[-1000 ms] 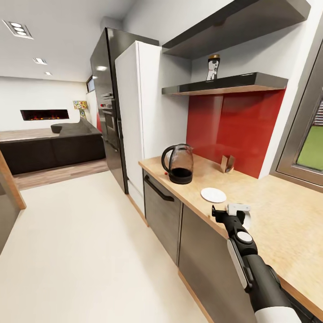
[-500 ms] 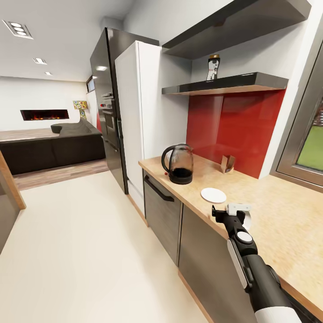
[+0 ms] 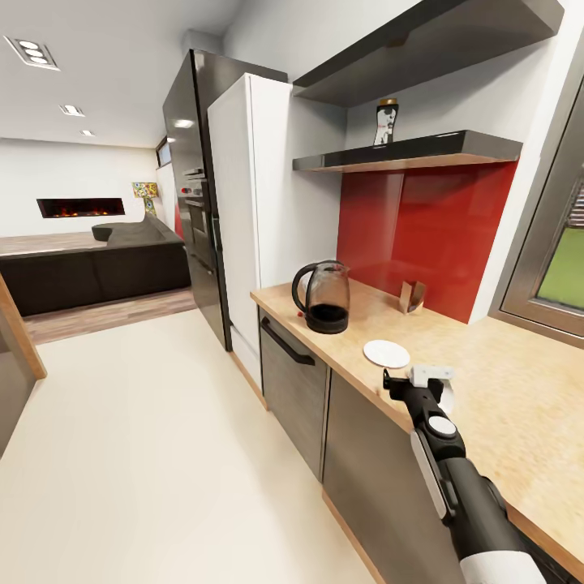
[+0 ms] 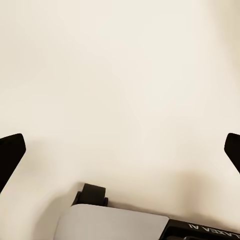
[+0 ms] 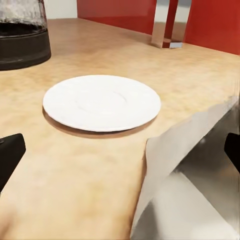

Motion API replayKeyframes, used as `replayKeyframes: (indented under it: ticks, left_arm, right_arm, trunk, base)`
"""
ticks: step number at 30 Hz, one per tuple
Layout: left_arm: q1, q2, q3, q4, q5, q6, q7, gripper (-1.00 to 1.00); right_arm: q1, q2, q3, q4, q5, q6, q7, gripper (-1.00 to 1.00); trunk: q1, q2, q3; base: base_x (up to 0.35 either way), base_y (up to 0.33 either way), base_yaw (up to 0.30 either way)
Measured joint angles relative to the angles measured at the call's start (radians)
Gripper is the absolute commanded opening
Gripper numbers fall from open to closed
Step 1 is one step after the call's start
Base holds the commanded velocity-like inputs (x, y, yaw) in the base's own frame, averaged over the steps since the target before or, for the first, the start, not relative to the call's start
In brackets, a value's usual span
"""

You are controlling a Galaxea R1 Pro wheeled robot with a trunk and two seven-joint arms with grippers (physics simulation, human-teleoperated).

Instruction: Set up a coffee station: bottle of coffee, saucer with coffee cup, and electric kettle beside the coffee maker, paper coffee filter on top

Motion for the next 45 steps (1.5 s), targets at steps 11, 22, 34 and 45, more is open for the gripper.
replayKeyframes:
  ticks: [11, 22, 34, 45]
  left_arm:
    - [0.000, 0.000, 0.000, 0.000, 0.000, 0.000, 0.000, 1.00]
    - [0.000, 0.000, 0.000, 0.000, 0.000, 0.000, 0.000, 1.00]
    - [0.000, 0.000, 0.000, -0.001, 0.000, 0.000, 0.000, 1.00]
    - [0.000, 0.000, -0.001, 0.000, 0.000, 0.000, 0.000, 1.00]
  right_arm:
    - [-0.004, -0.001, -0.001, 0.000, 0.004, 0.001, 0.001, -1.00]
    - [-0.004, -0.001, -0.001, 0.000, 0.004, 0.001, 0.001, -1.00]
    - [-0.004, -0.001, -0.001, 0.000, 0.003, 0.001, 0.001, -1.00]
    - [-0.004, -0.002, -0.001, 0.000, 0.003, 0.001, 0.002, -1.00]
  trunk:
    - [0.000, 0.000, 0.000]
    - [0.000, 0.000, 0.000]
    - [0.000, 0.000, 0.000]
    - [-0.008, 0.014, 0.006]
  base:
    - [0.000, 0.000, 0.000]
    - [0.000, 0.000, 0.000]
    - [0.000, 0.000, 0.000]
    - [0.000, 0.000, 0.000]
